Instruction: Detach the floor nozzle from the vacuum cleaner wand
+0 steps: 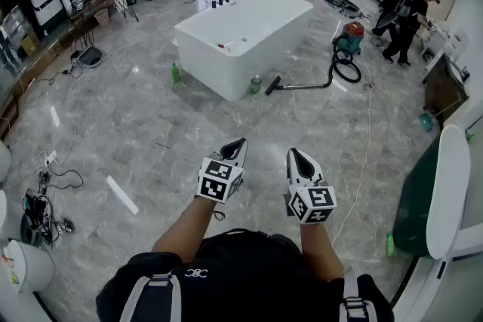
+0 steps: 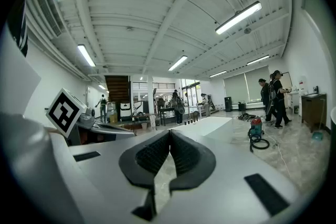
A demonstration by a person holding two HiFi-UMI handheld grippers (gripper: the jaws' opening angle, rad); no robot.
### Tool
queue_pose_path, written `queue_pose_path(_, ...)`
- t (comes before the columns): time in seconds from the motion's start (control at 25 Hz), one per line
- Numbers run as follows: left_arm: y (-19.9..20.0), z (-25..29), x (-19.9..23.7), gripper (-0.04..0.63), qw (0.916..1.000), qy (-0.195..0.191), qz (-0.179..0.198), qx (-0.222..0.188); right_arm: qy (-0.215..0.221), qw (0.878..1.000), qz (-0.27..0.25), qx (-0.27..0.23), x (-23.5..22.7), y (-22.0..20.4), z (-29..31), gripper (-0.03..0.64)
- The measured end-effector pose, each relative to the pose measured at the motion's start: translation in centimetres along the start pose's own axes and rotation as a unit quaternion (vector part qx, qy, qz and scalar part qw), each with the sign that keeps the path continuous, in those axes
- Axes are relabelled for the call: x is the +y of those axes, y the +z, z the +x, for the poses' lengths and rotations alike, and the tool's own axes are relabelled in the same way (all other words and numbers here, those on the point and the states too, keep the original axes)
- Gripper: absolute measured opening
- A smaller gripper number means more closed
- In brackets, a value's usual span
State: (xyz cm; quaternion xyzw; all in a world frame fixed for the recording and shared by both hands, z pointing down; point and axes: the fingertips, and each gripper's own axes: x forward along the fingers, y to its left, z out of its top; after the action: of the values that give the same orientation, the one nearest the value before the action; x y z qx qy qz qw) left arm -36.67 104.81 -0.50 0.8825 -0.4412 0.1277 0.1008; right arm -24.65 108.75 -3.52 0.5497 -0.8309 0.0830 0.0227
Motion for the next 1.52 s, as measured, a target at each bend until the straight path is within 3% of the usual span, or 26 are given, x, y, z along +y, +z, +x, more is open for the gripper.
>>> queue_pose_path(0.44,0.1,5.3,0.0,-0.005,0.9998,-0.013,0.004,0.017,-0.004,1.000,0.020,0.013,-4.4,-0.3,2.3,0.014)
queue_pose_path(0.6,1.6,9.5,1.1,-0.005,0.9992,0.012,0.036,0.011,-0.004,1.000,0.009,0.007,-7.6,0.7,4.9,0.014)
queue_pose_path(0.8,5.7,15.0,1.5,-0.005,0.9980,0.008,0.063,0.008,0.002,1.000,-0.017,-0.003,-11.8,3.9,9.1,0.014)
queue_pose_path(1.2,10.6,27.8,2.3,-0.005,0.9986,0.012,0.051,0.010,0.023,1.000,-0.012,-0.005,-22.7,6.8,16.7,0.014)
queue_pose_path(1.52,12.4,35.2,2.0,-0.005,0.9985,0.023,0.047,0.019,0.040,0.999,0.004,0.032,-29.8,5.3,21.4,0.014)
